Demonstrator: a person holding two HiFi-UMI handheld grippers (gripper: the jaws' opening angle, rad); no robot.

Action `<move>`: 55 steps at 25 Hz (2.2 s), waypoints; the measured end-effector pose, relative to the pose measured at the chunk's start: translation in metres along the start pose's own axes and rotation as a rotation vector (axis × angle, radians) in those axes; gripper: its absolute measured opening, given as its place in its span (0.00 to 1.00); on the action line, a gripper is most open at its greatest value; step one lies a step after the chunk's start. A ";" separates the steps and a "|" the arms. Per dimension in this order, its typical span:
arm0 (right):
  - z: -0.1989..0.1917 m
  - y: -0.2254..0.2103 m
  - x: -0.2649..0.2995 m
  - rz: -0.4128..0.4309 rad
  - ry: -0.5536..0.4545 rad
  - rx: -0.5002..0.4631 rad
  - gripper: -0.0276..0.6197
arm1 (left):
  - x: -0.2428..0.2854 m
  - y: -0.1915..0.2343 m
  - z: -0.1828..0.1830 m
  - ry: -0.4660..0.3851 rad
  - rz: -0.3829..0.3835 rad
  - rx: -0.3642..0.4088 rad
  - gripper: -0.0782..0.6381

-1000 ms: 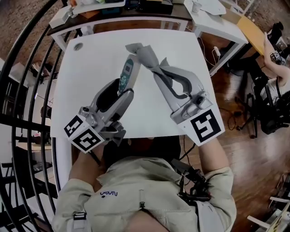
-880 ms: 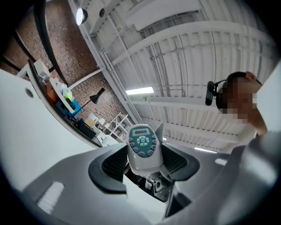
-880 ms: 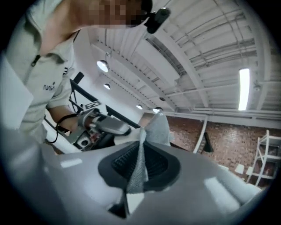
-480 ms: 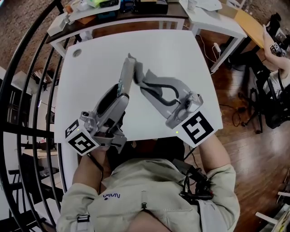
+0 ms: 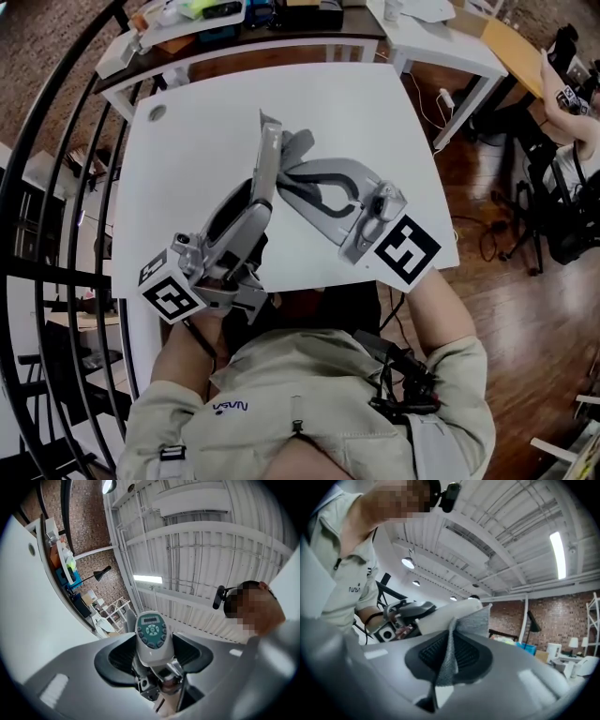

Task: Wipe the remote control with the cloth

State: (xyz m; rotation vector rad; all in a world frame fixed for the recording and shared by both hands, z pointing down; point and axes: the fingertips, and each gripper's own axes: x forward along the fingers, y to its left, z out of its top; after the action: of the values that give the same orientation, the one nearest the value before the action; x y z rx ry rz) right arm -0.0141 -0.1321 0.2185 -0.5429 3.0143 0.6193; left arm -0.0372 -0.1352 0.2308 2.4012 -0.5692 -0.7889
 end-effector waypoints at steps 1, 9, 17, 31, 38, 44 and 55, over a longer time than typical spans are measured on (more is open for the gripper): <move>-0.009 0.014 0.001 0.051 0.038 0.006 0.08 | -0.001 0.002 0.002 -0.008 0.008 0.000 0.47; -0.041 0.059 0.001 0.262 0.141 0.025 0.08 | -0.004 0.032 0.008 0.017 0.154 0.165 0.47; -0.115 -0.059 -0.013 -0.241 0.364 0.190 0.08 | -0.007 0.129 -0.010 0.445 0.546 0.917 0.47; -0.242 -0.081 -0.029 -0.253 0.810 0.232 0.10 | -0.023 0.223 -0.054 0.790 0.723 0.776 0.47; -0.256 -0.076 -0.032 -0.232 0.843 0.291 0.26 | -0.026 0.231 -0.057 0.808 0.737 0.695 0.47; -0.230 -0.089 -0.038 -0.286 0.744 0.311 0.39 | -0.031 0.234 -0.048 0.757 0.736 0.685 0.58; -0.093 -0.031 -0.044 -0.323 0.245 0.218 0.10 | -0.044 0.065 0.033 0.021 0.527 0.823 0.22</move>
State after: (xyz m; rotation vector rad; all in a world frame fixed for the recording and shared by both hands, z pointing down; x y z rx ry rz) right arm 0.0431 -0.1800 0.2959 -1.1324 3.0477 0.2171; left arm -0.1052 -0.1726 0.2660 2.7155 -1.6901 -0.3131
